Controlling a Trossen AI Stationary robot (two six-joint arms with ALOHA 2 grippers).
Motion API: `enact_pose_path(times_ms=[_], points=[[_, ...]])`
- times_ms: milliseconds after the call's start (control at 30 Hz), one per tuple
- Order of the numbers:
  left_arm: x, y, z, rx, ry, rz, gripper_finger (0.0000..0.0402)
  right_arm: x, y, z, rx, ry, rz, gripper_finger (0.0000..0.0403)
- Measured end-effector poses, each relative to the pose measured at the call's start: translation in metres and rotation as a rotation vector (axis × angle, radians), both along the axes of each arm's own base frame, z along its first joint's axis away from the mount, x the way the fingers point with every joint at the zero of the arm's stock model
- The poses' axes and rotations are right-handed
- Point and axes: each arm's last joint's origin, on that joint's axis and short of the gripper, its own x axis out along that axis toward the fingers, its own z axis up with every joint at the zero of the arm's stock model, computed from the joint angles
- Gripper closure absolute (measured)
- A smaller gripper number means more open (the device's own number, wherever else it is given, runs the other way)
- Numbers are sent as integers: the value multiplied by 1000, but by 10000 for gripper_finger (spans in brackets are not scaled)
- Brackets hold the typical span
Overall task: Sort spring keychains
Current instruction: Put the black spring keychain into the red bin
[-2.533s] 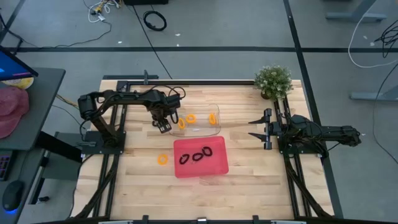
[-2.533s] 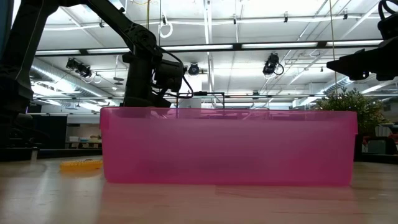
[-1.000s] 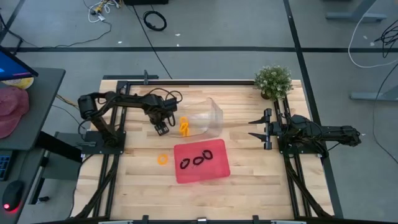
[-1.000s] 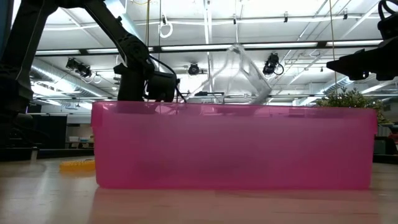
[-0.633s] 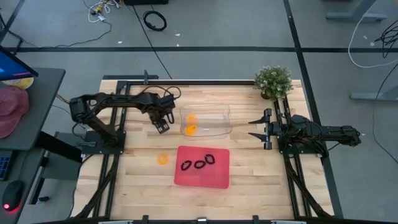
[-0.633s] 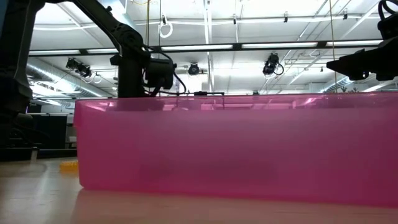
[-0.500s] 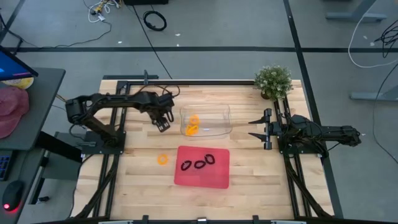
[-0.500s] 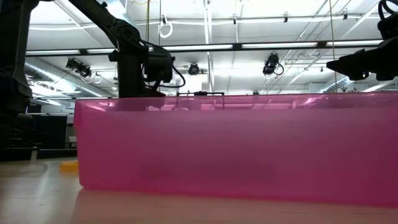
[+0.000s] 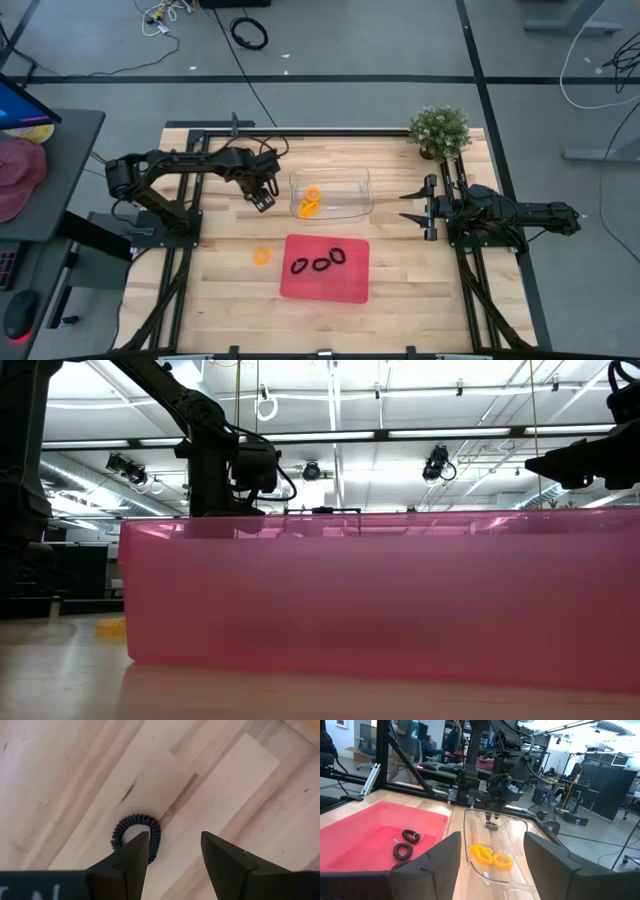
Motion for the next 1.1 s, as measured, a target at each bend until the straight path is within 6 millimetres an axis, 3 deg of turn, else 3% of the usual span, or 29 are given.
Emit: enact_pose_path(times_ms=[700,933,1100], points=[[-5,-3,-2,-40,56,-3,213,0,0,0,0,0,0,181],[-9,-5,-26,-62,111,-12,213,0,0,0,0,0,0,181],[-14,-5,-44,-40,59,-29,213,0,0,0,0,0,1,181]])
